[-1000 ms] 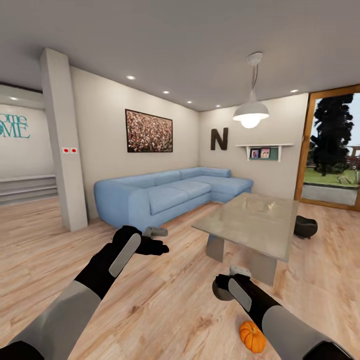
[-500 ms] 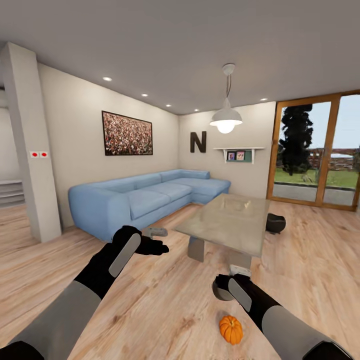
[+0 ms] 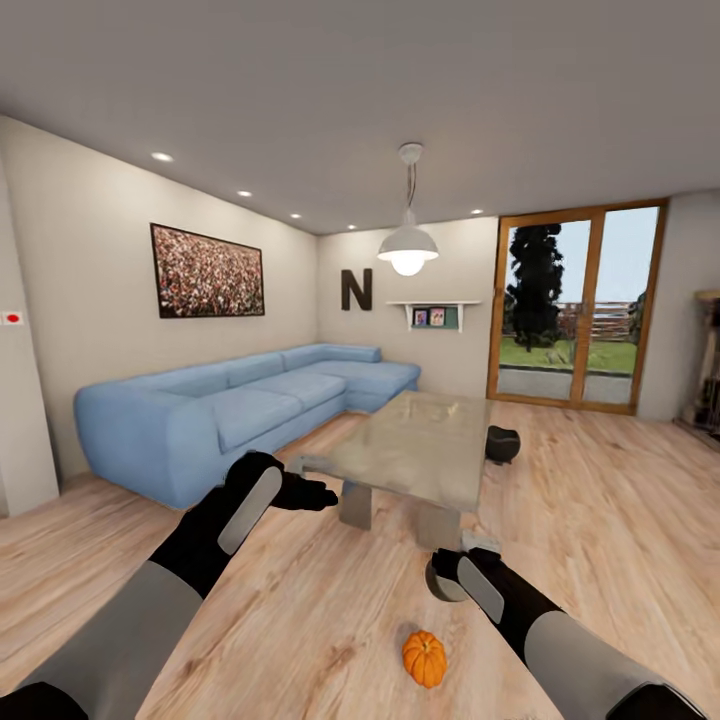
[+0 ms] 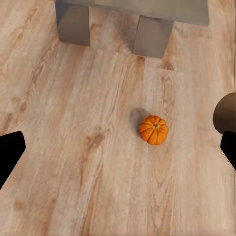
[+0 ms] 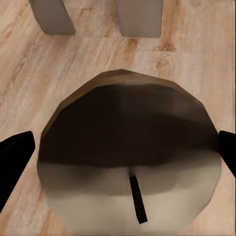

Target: Place each of the two pumpkins and all three candles from the living room inside a cabinet in the living room (use any cabinet), then make sure every cabinet is closed, and position the cauldron so it is next to a table in the living room.

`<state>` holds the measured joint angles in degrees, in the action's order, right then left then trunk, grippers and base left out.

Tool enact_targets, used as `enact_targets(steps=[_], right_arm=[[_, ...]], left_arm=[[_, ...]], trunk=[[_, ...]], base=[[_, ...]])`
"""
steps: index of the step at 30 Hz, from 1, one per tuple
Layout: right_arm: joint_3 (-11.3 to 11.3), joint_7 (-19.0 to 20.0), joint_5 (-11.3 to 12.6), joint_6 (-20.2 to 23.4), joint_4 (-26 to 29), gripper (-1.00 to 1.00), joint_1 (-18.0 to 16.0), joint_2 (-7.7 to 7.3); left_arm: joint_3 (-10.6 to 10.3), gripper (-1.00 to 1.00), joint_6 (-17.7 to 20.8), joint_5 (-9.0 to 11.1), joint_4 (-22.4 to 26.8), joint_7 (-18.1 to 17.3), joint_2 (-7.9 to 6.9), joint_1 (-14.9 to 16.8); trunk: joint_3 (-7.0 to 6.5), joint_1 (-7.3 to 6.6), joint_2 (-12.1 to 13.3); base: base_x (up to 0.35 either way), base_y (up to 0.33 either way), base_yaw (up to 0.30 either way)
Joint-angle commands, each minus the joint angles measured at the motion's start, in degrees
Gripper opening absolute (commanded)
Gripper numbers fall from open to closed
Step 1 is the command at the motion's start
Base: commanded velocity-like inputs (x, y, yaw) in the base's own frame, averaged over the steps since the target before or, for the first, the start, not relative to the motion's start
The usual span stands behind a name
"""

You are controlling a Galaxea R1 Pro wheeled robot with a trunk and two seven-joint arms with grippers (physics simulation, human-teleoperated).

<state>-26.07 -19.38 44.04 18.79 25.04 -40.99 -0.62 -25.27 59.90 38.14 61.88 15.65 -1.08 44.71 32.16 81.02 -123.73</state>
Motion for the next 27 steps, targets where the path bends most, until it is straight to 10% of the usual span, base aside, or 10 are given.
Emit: enact_targets(steps=[1, 27], right_arm=[[-0.47, -0.4, 0.46, 0.2, 0.12, -1.0, -0.05, -0.07], [-0.38, -0.4, 0.61, 0.2, -0.3, -1.0, -0.05, -0.15]], left_arm=[[-0.18, 1.0, 0.1, 0.62, 0.08, 0.6, -0.07, 0.07], [-0.37, 1.0, 0.1, 0.62, -0.15, 0.54, 0.02, 0.05]], trunk=[[-0.15, -0.23, 0.38], [-5.82, -5.94, 10.8]], base=[[-0.001, 0.0, -0.272], [-0.051, 0.0, -0.272]])
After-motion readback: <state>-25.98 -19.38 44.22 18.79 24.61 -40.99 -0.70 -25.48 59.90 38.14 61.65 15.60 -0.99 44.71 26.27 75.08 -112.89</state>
